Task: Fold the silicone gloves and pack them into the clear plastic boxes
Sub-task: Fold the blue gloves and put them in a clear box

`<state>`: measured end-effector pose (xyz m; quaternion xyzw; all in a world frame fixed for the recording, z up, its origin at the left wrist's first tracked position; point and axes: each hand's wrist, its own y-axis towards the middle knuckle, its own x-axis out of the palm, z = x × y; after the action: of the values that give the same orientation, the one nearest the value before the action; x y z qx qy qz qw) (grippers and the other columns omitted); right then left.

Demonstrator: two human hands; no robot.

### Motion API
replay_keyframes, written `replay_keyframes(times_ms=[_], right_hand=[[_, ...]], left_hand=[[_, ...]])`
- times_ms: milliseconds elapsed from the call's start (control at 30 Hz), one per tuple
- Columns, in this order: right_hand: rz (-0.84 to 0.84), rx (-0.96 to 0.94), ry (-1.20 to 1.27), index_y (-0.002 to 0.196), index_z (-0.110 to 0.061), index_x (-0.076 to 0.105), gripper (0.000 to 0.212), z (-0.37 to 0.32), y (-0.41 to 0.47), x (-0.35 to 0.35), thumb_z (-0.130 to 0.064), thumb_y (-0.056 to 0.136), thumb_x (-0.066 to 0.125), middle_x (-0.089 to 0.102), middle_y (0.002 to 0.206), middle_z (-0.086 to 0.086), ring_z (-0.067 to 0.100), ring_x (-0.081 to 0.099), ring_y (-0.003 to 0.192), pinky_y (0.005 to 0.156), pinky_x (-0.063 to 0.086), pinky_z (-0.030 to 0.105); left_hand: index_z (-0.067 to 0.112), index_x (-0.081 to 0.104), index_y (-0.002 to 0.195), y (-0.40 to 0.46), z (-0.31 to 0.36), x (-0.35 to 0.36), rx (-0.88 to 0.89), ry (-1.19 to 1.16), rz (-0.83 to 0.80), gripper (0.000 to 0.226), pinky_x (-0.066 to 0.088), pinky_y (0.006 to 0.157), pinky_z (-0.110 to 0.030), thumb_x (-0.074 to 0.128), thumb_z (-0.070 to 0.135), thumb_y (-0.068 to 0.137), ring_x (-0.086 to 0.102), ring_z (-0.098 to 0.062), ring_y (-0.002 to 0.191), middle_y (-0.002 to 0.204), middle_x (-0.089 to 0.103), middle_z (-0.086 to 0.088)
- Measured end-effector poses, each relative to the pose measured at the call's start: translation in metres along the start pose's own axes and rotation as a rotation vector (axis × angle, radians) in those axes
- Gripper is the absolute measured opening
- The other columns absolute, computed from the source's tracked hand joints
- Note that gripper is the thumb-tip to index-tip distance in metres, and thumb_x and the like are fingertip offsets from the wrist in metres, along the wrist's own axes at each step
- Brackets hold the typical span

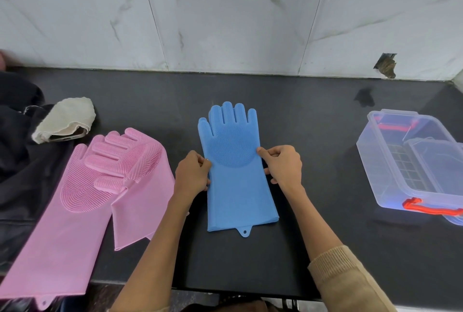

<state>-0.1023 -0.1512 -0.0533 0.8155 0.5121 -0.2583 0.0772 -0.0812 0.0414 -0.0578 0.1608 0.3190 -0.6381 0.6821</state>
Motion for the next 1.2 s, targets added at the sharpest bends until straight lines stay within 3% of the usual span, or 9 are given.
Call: replay_keyframes(times_ms=[200,333,533,667,767,833,1033,1200], right_hand=[[-0.026,-0.022,-0.102,0.072,-0.018,0.065,0.034,-0.002,-0.003,-0.002,-0.049,0.086,0.061,0.067,0.059,-0.002,0.014,0.067,0.050,0.043,0.054,0.029],[-0.099,-0.042,-0.240,0.071,-0.009,0.061,0.045,-0.003,-0.003,-0.004,-0.049,0.091,0.052,0.068,0.064,0.005,0.023,0.067,0.054,0.058,0.059,0.038],[-0.108,-0.081,-0.410,0.081,-0.006,0.064,0.050,-0.006,-0.007,-0.004,-0.049,0.095,0.042,0.065,0.070,0.007,0.024,0.060,0.058,0.064,0.053,0.034],[-0.144,-0.116,-0.356,0.068,-0.012,0.045,0.046,-0.001,-0.010,-0.010,-0.046,0.097,0.038,0.056,0.068,0.007,0.023,0.054,0.059,0.067,0.052,0.039],[-0.238,-0.083,-0.167,0.077,-0.011,0.045,0.037,0.004,-0.012,-0.018,-0.041,0.098,0.041,0.060,0.077,0.009,0.021,0.059,0.067,0.065,0.056,0.040],[-0.292,-0.008,0.042,0.082,-0.011,0.045,0.028,0.009,-0.014,-0.025,-0.035,0.097,0.047,0.065,0.087,0.013,0.019,0.065,0.072,0.055,0.057,0.029],[-0.319,0.019,0.128,0.081,-0.011,0.043,0.025,0.018,-0.019,-0.038,-0.028,0.095,0.054,0.067,0.087,0.012,0.010,0.068,0.066,0.046,0.051,0.020],[-0.326,0.002,0.115,0.079,-0.012,0.042,0.029,0.025,-0.026,-0.043,-0.033,0.093,0.055,0.067,0.081,0.007,0.005,0.068,0.060,0.044,0.050,0.019]], left_hand=[[0.013,0.055,0.085,-0.006,-0.002,0.003,-0.008,-0.080,0.121,0.017,0.044,0.045,-0.017,0.055,0.028,0.094,0.059,-0.012,0.047,0.073,0.061,0.000],[0.011,0.058,0.087,-0.007,-0.001,0.002,0.021,-0.062,0.108,0.019,0.054,0.057,-0.026,0.051,0.027,0.095,0.060,-0.015,0.051,0.075,0.062,-0.002],[0.013,0.058,0.086,-0.009,0.000,-0.001,0.060,0.001,0.072,0.018,0.058,0.071,-0.036,0.048,0.024,0.096,0.063,-0.020,0.065,0.084,0.066,-0.006],[0.012,0.059,0.083,-0.013,0.001,-0.001,0.098,0.083,0.034,0.024,0.056,0.074,-0.039,0.047,0.027,0.096,0.064,-0.022,0.073,0.083,0.066,-0.005],[0.015,0.057,0.080,-0.014,0.001,0.001,0.138,0.169,0.017,0.024,0.042,0.056,-0.024,0.046,0.030,0.095,0.057,-0.015,0.065,0.078,0.063,0.000],[0.018,0.054,0.079,-0.016,0.001,0.002,0.159,0.215,-0.005,0.023,0.032,0.051,-0.021,0.044,0.031,0.095,0.053,-0.010,0.062,0.075,0.060,0.003],[0.022,0.052,0.081,-0.022,-0.002,0.000,0.225,0.245,-0.122,0.024,0.048,0.068,-0.031,0.041,0.037,0.096,0.060,-0.015,0.073,0.076,0.061,0.009],[0.025,0.042,0.070,-0.035,-0.011,0.000,0.321,0.192,-0.119,0.027,0.041,0.058,-0.020,0.045,0.034,0.095,0.054,-0.012,0.062,0.069,0.059,0.008]])
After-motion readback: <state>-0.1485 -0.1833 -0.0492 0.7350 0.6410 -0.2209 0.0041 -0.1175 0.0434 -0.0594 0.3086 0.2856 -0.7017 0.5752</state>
